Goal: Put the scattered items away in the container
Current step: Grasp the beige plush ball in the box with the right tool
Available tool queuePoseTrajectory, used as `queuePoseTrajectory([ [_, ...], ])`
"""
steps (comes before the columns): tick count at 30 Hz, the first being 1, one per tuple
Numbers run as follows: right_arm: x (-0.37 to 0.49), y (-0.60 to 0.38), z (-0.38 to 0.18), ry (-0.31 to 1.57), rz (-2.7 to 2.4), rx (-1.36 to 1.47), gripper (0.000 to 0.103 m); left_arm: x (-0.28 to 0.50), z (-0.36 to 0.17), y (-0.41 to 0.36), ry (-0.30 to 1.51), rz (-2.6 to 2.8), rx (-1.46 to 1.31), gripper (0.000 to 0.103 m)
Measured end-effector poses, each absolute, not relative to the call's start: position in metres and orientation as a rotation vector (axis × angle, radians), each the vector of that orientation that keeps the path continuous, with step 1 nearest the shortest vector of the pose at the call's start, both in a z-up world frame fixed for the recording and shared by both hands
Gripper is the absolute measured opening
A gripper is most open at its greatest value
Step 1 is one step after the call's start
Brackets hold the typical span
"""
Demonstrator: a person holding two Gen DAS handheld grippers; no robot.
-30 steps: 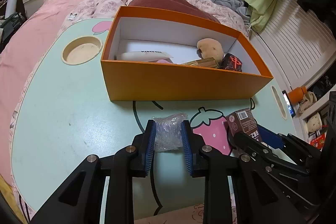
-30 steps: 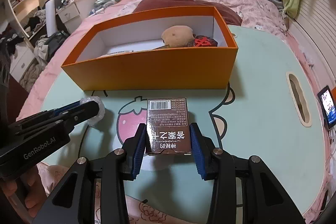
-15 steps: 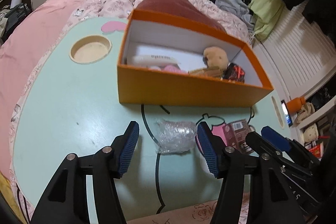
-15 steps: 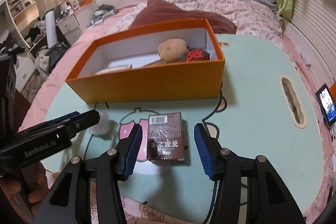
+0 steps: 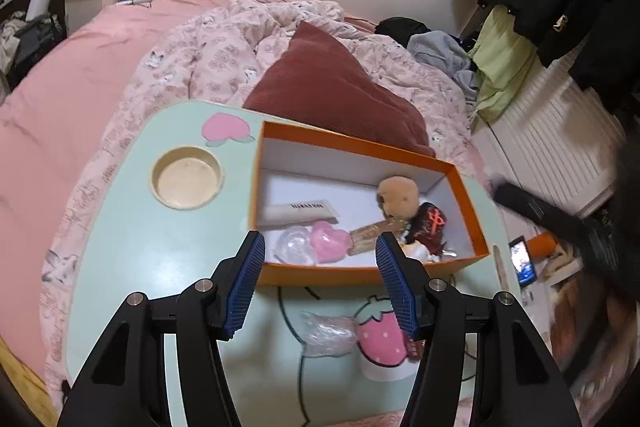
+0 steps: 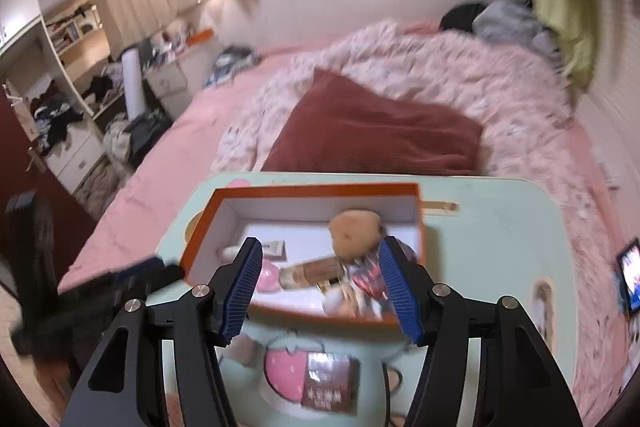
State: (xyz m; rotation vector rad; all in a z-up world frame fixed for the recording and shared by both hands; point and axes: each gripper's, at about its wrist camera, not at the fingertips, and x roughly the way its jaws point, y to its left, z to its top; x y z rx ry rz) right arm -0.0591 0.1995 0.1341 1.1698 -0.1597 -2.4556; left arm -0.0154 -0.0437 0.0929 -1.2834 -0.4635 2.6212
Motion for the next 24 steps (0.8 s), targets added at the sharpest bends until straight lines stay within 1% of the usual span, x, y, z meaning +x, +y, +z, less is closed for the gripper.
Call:
queuePoseTrajectory([
  [2, -0.087, 0.193, 0.126, -0.175, -2.407, 1.257, 0.06, -0.014, 0.089, -0.04, -0.447, 2.604, -1.302, 0.059],
  [6, -0.136, 0.165, 0.088, 0.003, -2.333, 1.456, 0.06, -0.013, 0.084, -0.041, -0.413, 2.608, -1.327, 0.059],
  [10, -0.157, 0.151, 0.052, 0.128, -2.324, 1.635, 0.06, -0.013, 0.084, -0.049, -0.422, 2.613, -1.333, 0.059],
  [12, -0.16, 0.144, 0.044, 0.202, -2.349, 1.647, 0.06, -0.013, 0.083, -0.052, -0.423, 2.612, -1.33, 0.059],
  [13, -0.159, 0.139, 0.04, 0.272, -2.366, 1.648, 0.06, -0.013, 0.083, -0.052, -0.422, 2.611, -1.329, 0.059],
  [16, -0.157, 0.128, 0.027, 0.465, -2.391, 1.666, 0.053, -0.016, 0.083, -0.051, -0.417, 2.602, -1.337, 0.059],
  [18, -0.158, 0.126, 0.024, 0.528, -2.396, 1.667, 0.05, -0.019, 0.085, -0.049, -0.411, 2.597, -1.336, 0.059],
  [19, -0.16, 0.127, 0.024, 0.531, -2.397, 1.666, 0.048, -0.019, 0.086, -0.049, -0.407, 2.598, -1.334, 0.059],
  [20, -0.16, 0.128, 0.026, 0.519, -2.399, 1.654, 0.042, -0.019, 0.086, -0.049, -0.402, 2.6, -1.332, 0.059],
  [21, -0.16, 0.129, 0.029, 0.49, -2.397, 1.644, 0.04, -0.02, 0.087, -0.049, -0.396, 2.6, -1.331, 0.059],
  [24, -0.157, 0.141, 0.05, 0.299, -2.421, 1.551, 0.04, -0.024, 0.089, -0.044, -0.357, 2.592, -1.339, 0.059],
])
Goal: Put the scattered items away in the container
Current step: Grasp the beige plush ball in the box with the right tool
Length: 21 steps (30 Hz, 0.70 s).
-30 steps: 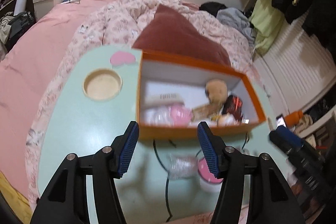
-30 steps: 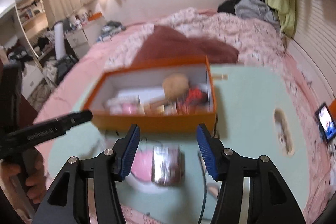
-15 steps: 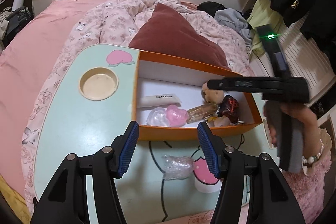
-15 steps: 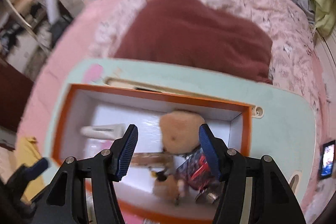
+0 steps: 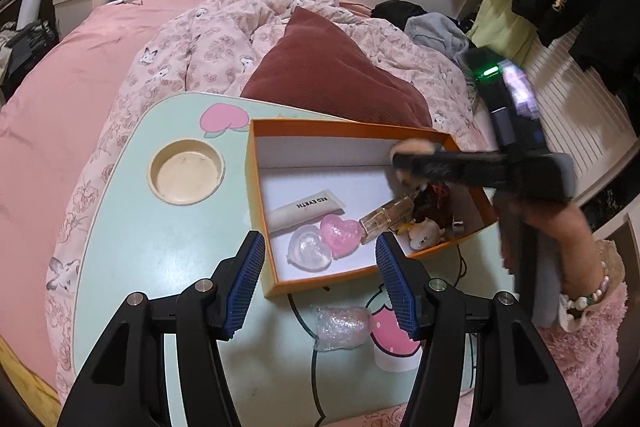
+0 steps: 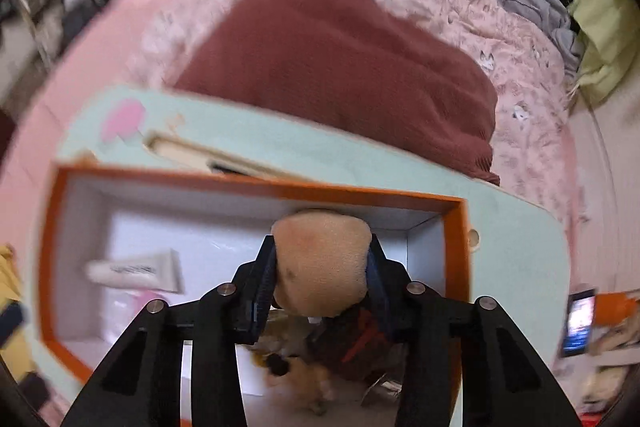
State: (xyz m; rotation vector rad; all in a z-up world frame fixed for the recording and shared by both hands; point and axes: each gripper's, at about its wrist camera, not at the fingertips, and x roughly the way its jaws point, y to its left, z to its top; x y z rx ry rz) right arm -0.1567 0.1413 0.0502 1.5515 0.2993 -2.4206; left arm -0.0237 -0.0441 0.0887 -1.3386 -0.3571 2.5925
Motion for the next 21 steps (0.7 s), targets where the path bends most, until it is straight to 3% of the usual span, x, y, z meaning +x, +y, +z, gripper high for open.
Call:
queuePoseTrajectory([
  [7, -0.102, 0.188, 0.125, -0.072, -2.41, 1.299, 0.041, -0.055, 0.096, -0.022, -0.183, 2.501, -1.396, 0.058],
  [11, -0.051, 0.218, 0.138, -0.133, -2.386, 1.228, 0.043, -0.085, 0.092, 0.017, 0.267, 2.386, -1.488, 0.058],
  [13, -0.032, 0.228, 0.133, -0.139, -2.365, 1.231, 0.043, -0.102, 0.087, 0.031, 0.425, 2.305, -1.544, 0.051],
  [17, -0.011, 0.248, 0.119, -0.196, -2.36, 1.243, 0.043, -0.134, 0.067, 0.031, 0.348, 2.109, -1.72, 0.035],
  [21, -0.003, 0.257, 0.107, -0.256, -2.325, 1.266, 0.043, -0.144, 0.051, 0.028, 0.398, 2.117, -1.781, 0.035],
])
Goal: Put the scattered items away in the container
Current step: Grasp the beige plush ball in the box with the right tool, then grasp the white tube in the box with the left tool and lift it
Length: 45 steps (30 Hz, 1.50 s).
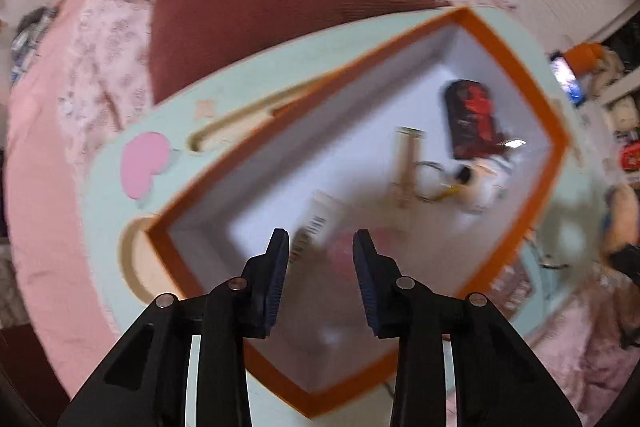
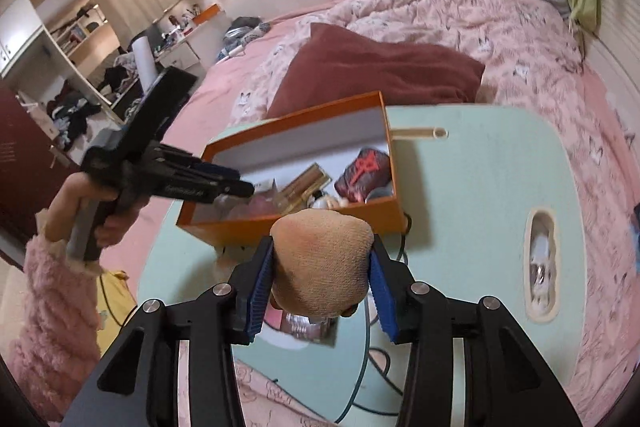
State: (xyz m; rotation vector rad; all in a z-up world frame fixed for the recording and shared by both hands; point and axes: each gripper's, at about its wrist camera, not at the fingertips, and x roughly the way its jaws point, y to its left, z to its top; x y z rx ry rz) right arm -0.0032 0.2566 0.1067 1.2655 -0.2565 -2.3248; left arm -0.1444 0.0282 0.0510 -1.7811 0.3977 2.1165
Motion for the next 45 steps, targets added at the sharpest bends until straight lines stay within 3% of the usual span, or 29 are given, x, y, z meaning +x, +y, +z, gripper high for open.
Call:
queuePoseTrajectory([
  [5, 0.002, 0.258, 0.104, -0.281, -2.31, 1.261, 0.044, -0.144, 0.05, 0.029, 0.36, 2.084, -1.799, 0.035],
  [19, 0.004, 0.249, 0.103, -0.31, -2.27, 1.256, 0.045, -0.139, 0.024, 0.049, 0.706, 2.102, -1.83, 0.034],
  [20, 0.004, 0.249, 0.103, -0.307, -2.268, 1.259, 0.045, -0.139, 0.024, 0.05, 0.712, 2.112, -1.818, 0.034],
  [23, 0.005, 0.246, 0.098, -0.296, -2.256, 1.279, 0.046, -0.139, 0.024, 0.047, 0.767, 2.155, -1.82, 0.018],
  [28, 0.006, 0.239, 0.084, -0.25, -2.266, 1.333, 0.047, -0.132, 0.025, 0.047, 0.792, 2.163, -1.778, 0.018],
  [38, 0.01, 0.234, 0.072, -0.256, -2.242, 1.349, 0.047, -0.138, 0.08, 0.02, 0.434, 2.25, -1.639, 0.018],
  [45, 0.015, 0.21, 0.071, -0.219, -2.202, 1.336, 0.047, -0.073, 0.129, 0.007, 0.208, 2.22, -1.39, 0.018],
])
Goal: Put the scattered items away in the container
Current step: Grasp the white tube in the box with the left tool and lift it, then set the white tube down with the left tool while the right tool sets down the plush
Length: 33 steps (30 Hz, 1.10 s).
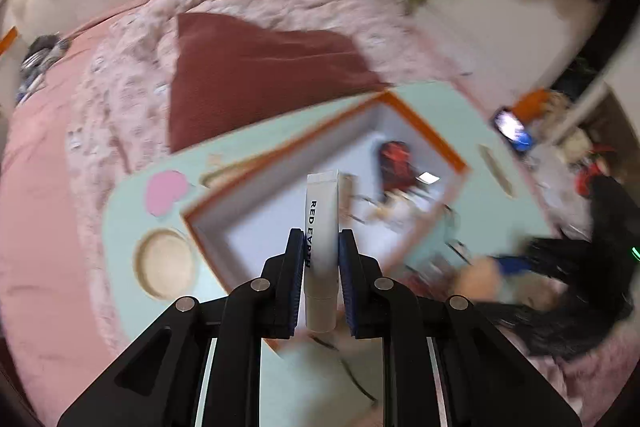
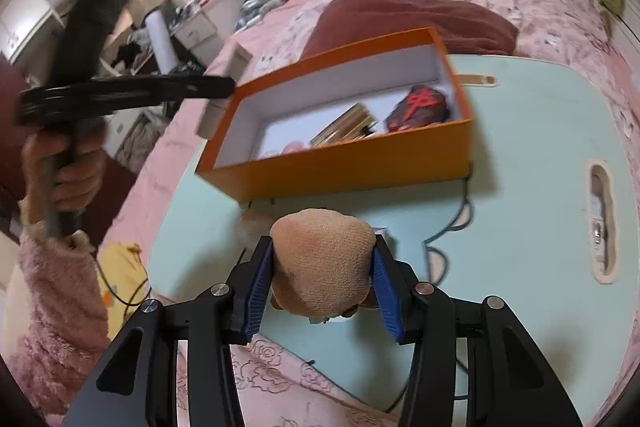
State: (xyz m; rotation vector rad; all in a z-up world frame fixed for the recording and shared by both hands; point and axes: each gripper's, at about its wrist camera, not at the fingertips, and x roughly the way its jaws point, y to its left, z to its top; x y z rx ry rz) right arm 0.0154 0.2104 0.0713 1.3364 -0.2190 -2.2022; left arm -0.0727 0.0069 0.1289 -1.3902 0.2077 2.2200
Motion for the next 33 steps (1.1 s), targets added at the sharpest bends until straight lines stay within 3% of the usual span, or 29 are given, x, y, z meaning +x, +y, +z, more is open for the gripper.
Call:
queuePoseTrajectory([
  [4, 0.017, 0.185, 0.06, -0.154, -2.139, 1.364, 0.047, -0.03, 0.095, -0.001, 0.226, 2.21, -1.424, 0.018],
  [7, 0.015, 0.173, 0.053, -0.11, -2.143, 1.381, 0.047, -0.019, 0.071, -0.017, 0.056, 2.214, -1.482, 0.018],
  [11, 0.008, 0.167, 0.043, -0.109, -2.154, 1.406, 0.048, -0.009, 0.054, -0.021, 0.01, 2.272, -1.498, 0.019],
  [20, -0.006, 0.215, 0.063, -0.392, -2.178, 1.317, 0.061, 0.004, 0.078, -0.043, -0.142, 2.445, -1.287, 0.039],
  [24, -0.019, 0.257, 0.086, -0.543, -2.401, 1.203, 0.061, -0.002, 0.085, -0.069, -0.269, 2.653, -1.228, 0.073],
  [27, -0.038, 0.278, 0.082, -0.608, -2.524, 1.225, 0.061, -0.012, 0.075, -0.072, -0.32, 2.622, -1.277, 0.073],
  [33, -0.062, 0.27, 0.043, -0.735, -2.285, 1.336, 0.061, -0.042, 0.056, -0.058, -0.405, 2.454, -1.321, 0.073],
])
